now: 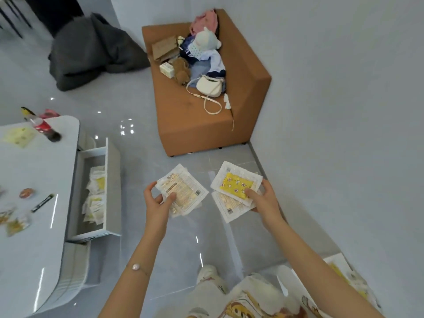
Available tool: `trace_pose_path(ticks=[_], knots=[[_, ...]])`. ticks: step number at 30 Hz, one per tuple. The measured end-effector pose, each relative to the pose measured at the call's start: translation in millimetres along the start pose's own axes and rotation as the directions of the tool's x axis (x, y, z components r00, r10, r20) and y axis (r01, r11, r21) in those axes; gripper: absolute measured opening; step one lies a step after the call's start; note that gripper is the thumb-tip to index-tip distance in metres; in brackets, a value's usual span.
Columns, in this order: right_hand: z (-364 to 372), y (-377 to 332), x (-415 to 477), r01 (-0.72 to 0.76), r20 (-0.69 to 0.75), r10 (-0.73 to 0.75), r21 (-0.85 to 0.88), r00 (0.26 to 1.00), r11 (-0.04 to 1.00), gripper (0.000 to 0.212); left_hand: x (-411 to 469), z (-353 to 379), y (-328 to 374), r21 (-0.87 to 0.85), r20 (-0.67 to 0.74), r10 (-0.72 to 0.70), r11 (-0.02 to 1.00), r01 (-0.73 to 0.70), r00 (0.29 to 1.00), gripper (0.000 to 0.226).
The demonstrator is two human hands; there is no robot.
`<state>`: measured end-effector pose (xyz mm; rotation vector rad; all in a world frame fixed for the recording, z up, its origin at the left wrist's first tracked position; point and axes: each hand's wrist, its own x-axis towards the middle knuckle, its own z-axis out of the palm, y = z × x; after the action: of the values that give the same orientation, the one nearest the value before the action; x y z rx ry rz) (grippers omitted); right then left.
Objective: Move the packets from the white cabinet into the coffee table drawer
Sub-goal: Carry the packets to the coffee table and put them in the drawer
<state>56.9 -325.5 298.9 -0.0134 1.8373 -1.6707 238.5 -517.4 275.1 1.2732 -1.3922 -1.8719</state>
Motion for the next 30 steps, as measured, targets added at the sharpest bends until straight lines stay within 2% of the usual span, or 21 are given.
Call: trace_pose_path(ticks=[11,14,18,22,30], knots=[[136,-44,126,-0.004,0.263,0.05,-0.174,0.963,0.985,0.052,98,-41,38,-0.148,-0.241,-0.008,0.989,-0.029,0.97,0.058],[162,-60,167,0.039,0.365,0.046,-0.222,0.93,0.974,0.047,128,-40,47,-0.183,-0.327,-0.011,0.982,-0.052,0.945,0.057],[200,-86,217,0.116,0.492,0.037,-0.276,0.87,0.954,0.039,167,-34,60,-0.244,-0.438,-0.03,0.966,-0.086,0.898,0.055],[242,-109,259,0.138,0.577,0.089,-0.339,0.812,0.931,0.038,194,-32,70,-0.306,-0.538,-0.079,0.946,-0.107,0.84,0.052],[353,-125,320,0.176,0.685,0.181,-0.417,0.706,0.892,0.04,240,-68,69,-0.388,-0.7,-0.206,0.913,-0.122,0.683,0.055]])
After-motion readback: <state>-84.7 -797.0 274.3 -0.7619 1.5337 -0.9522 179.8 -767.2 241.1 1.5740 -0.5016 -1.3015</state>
